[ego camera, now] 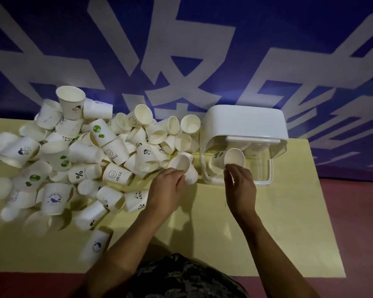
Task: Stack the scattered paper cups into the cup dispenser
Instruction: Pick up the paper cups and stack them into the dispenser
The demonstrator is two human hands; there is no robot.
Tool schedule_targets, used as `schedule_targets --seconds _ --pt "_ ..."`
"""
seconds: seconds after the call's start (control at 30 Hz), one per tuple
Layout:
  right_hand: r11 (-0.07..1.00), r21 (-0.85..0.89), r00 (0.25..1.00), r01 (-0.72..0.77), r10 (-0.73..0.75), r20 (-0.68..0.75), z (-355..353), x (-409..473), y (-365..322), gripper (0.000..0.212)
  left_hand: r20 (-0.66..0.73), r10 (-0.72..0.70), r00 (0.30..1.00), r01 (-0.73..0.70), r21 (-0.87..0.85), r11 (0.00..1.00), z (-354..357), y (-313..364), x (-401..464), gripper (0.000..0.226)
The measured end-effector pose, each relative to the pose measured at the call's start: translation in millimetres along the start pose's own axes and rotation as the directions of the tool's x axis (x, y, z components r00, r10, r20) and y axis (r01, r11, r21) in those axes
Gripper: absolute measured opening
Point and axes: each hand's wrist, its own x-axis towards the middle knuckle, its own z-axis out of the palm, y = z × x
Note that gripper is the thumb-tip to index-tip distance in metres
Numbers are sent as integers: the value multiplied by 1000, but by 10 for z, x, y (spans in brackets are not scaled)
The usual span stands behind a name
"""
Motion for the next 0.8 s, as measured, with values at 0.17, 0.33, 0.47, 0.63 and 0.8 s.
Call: schedule_targets --seconds 0.17,0.33,0.47,0.63,0.8 --pt "973 -160 953 166 -117 281 166 271 255 10 -58 19 998 -22 -45 999 80 273 175 18" --pt "942 -176 843 286 -160 514 358 380 478 21 -39 37 999 -37 -7 999 245 491 328 21" --pt "963 -8 853 269 -234 466 333 395 600 27 -37 36 999 -35 21 999 412 654 419 22" --pt "984 103 923 147 -174 344 152 356 848 33 38 74 997 -77 100 992 661 794 507 26" --pt "991 124 920 57 -100 380 -2 317 1074 24 190 0 982 -55 284 957 997 815 548 34"
